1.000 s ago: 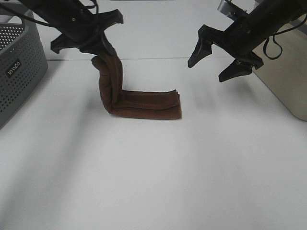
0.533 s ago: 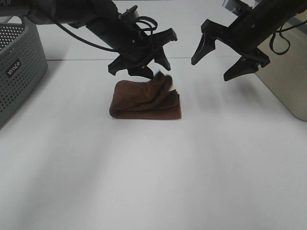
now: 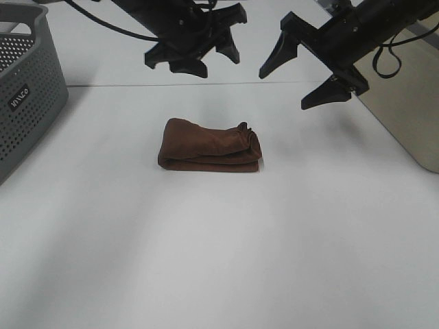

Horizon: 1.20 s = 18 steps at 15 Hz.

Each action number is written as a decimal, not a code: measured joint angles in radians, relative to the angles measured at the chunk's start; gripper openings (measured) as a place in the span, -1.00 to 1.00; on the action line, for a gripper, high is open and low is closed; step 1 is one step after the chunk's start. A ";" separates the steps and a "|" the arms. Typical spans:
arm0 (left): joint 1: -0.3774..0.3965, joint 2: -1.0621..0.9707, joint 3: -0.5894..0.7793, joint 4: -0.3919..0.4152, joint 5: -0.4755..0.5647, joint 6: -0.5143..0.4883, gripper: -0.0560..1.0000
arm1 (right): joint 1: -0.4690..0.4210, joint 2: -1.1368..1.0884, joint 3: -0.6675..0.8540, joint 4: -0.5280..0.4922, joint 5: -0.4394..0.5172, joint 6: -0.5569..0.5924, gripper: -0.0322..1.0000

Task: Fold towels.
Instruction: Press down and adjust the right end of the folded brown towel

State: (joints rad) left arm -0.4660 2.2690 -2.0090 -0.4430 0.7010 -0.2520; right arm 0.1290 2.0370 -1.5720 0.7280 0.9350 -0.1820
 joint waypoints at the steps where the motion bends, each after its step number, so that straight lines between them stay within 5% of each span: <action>1: 0.028 -0.011 -0.012 0.053 0.029 0.000 0.23 | 0.000 0.015 0.000 0.102 0.005 -0.049 0.74; 4: 0.118 -0.040 -0.015 0.131 0.080 0.001 0.24 | 0.037 0.084 -0.001 0.362 0.028 -0.214 0.74; 8: 0.181 -0.044 -0.015 0.149 0.130 0.000 0.24 | 0.147 0.195 -0.001 0.551 0.036 -0.364 0.74; 11: 0.183 -0.044 -0.015 0.163 0.145 0.000 0.24 | 0.143 0.268 -0.001 0.557 0.038 -0.380 0.74; 18: 0.183 -0.044 -0.015 0.166 0.148 0.000 0.24 | 0.050 0.283 -0.001 0.372 0.057 -0.307 0.74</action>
State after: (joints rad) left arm -0.2830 2.2250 -2.0240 -0.2770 0.8490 -0.2520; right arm 0.1790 2.3200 -1.5730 1.1000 0.9920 -0.4890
